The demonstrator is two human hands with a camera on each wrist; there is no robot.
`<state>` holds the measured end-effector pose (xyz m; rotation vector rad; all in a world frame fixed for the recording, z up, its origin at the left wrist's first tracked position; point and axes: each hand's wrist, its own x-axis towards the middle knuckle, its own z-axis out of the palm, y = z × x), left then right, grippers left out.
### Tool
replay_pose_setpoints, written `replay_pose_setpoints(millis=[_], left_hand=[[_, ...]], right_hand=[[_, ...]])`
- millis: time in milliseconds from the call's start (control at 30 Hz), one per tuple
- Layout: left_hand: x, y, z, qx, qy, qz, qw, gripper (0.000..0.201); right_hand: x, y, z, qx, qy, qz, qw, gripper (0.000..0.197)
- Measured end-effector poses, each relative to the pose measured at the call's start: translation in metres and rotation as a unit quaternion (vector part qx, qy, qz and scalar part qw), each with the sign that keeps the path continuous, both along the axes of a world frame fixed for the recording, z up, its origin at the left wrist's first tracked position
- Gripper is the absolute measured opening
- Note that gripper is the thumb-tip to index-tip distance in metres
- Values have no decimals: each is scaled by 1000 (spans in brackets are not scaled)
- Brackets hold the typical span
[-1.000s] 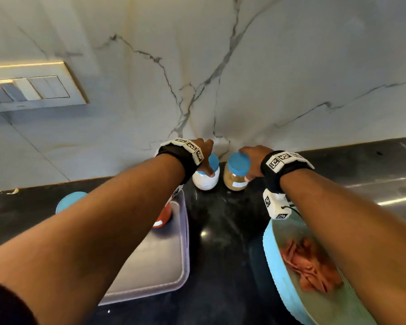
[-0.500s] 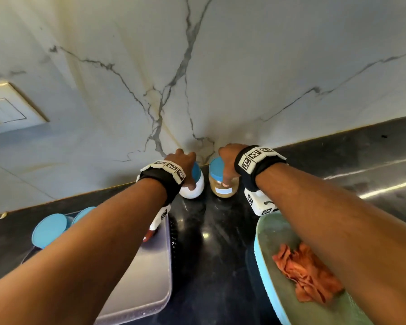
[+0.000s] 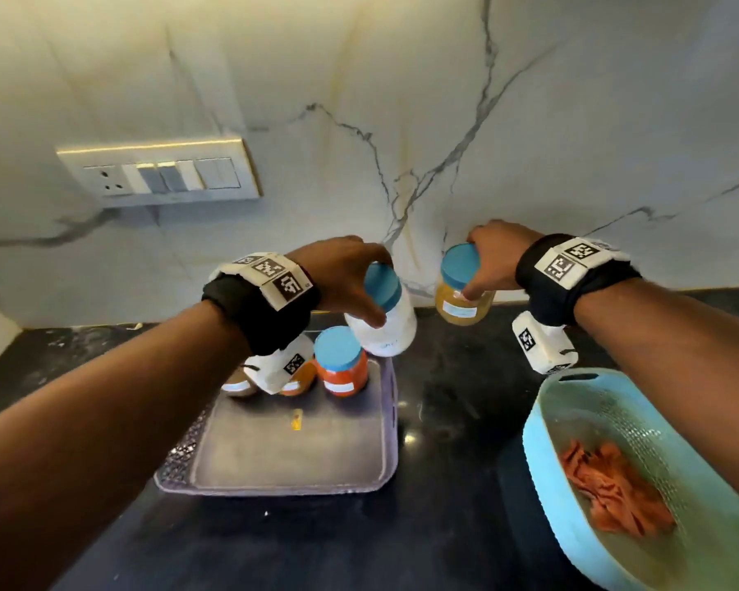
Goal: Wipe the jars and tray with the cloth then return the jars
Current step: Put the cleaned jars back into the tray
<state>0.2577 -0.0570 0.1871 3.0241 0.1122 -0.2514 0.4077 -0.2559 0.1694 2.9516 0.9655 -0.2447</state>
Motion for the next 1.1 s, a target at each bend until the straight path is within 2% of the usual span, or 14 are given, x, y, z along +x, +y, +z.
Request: replay_pose_setpoints(millis=[167,267,400,567,733,1100], left_hand=[[-76,51,19,25,2,6,1000,78],[-113,78,1,41,34,-2,999,76],[-140,114,-38,8,67,4,998,74],[-150,146,-75,-2,52,4,999,79],[-147,152,-100,6,35,-13,999,81],[-140,150,-127,20,63,-48,997,81]], right_hand=[[-73,40,19,82,5,13,997,75],[-117,67,14,114,20,24,993,78],[-167,104,-9,104,35,43,993,83],[-202,133,-51,67,76,28,994,82],[-216,149,-85,15,83,21,996,82],[-220,158,-110,-28,88,20,996,76]])
